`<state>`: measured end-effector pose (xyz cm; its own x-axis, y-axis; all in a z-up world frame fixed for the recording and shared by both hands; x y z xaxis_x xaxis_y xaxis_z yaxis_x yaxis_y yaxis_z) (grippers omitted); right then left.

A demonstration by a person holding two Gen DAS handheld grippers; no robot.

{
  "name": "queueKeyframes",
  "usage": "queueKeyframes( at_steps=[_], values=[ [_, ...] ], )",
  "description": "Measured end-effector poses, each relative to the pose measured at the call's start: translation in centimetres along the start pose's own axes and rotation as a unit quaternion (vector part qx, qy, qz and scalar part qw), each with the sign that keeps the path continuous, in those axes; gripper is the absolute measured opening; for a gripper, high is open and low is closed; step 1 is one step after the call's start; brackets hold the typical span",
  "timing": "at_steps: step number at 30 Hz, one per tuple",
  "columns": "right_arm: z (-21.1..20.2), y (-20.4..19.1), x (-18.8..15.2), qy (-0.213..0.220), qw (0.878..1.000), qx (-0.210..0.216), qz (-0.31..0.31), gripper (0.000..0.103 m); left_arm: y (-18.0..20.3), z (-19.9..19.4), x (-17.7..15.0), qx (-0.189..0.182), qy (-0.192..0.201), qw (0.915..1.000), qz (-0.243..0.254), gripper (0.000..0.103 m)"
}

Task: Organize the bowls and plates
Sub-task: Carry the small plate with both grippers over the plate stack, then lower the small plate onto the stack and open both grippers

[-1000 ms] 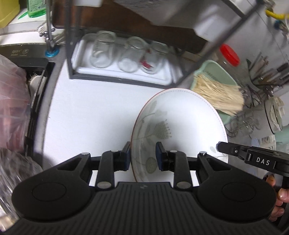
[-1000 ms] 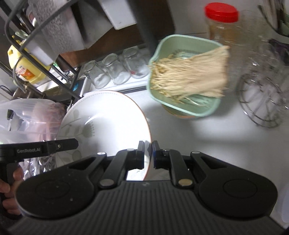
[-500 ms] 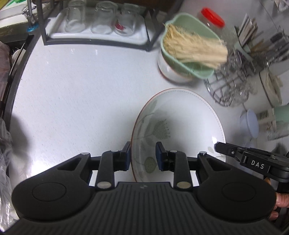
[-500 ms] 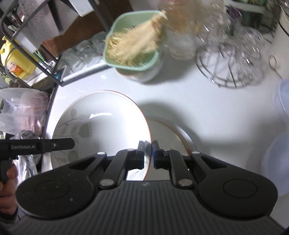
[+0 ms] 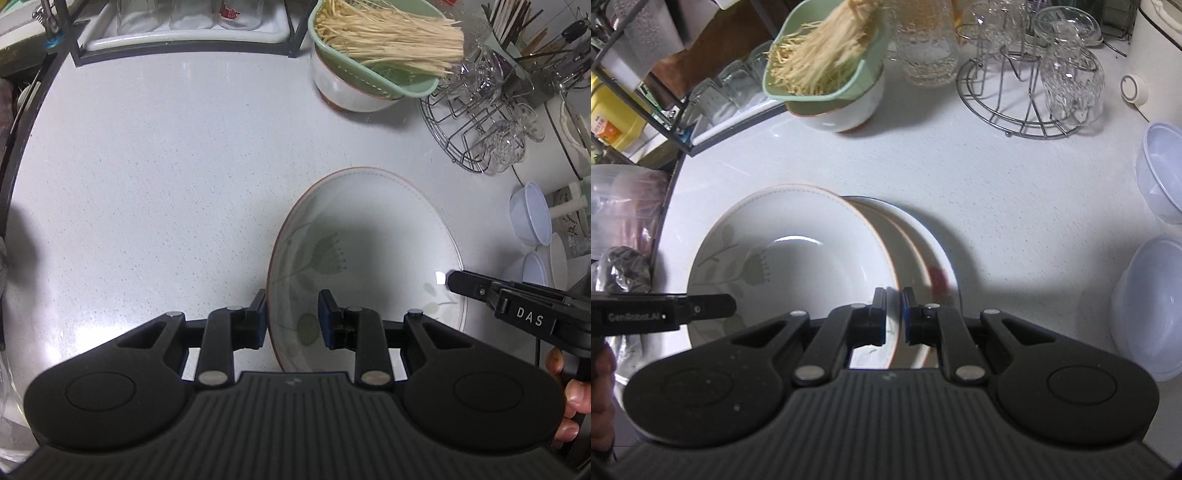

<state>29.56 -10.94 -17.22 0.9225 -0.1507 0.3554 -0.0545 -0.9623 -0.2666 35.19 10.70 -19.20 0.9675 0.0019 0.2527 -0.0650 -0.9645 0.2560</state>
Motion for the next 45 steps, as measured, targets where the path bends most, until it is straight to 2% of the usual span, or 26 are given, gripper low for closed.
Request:
queueKeyframes(
  at_steps=[3,4,6,8,11,14,22,35,43,45],
  values=[
    [-0.3,-0.7,0.0,0.007,0.999,0.045,0.011,0.008,1.0,0.3,-0.1,-0.013,-0.005,0.9999,0.007,0.032],
    [-0.3,-1.2,0.0,0.009,0.999,0.041,-0.002,0.008,1.3,0.4,-0.2,-0.013,-0.008,0.9998,0.013,0.032],
    [-0.5,-1.5,0.1,0.020,1.000,0.007,-0.013,0.008,1.6,0.6,-0.5,0.006,-0.012,0.9998,0.016,0.032],
    [-0.5,-1.0,0.1,0.020,0.999,0.024,0.015,0.008,1.2,0.7,-0.9,-0.002,-0.009,1.0000,0.003,0.032],
    [0.1,-0.5,-0.5,0.016,1.000,0.007,0.002,0.008,0.5,0.8,-1.3,0.003,-0.007,0.9999,-0.008,0.032],
    [0.2,0.2,-0.6,0.014,1.000,0.012,0.018,0.008,0.2,0.3,-1.4,-0.004,0.002,0.9999,-0.014,0.032],
    [-2.0,-1.0,0.2,0.050,0.999,0.012,0.015,0.008,0.1,-3.1,0.1,-0.003,0.054,0.9985,0.009,0.032],
    [-9.4,-4.5,0.6,0.138,0.990,0.014,0.028,0.008,0.3,-9.8,1.1,-0.047,0.113,0.9916,0.043,0.032],
    [-11.4,-6.1,-0.3,0.168,0.985,-0.015,0.029,0.008,-0.2,-12.0,1.1,-0.055,0.131,0.9868,0.078,0.032],
    [-11.3,-6.4,-0.4,0.174,0.984,-0.024,0.025,0.008,-0.4,-11.8,1.2,-0.068,0.125,0.9866,0.079,0.032]
  ],
)
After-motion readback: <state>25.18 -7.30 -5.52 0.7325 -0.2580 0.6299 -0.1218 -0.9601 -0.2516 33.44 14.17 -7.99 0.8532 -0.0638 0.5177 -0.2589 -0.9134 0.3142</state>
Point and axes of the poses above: each gripper's, at about its wrist camera, not at the fingertips, and z roughly the way its jaws point, y to its right, x to its top, the point moved 6 cm from there along z, roughly the way its jaws point, and after that the axes turned 1 degree about x, right-handed, at the moved point
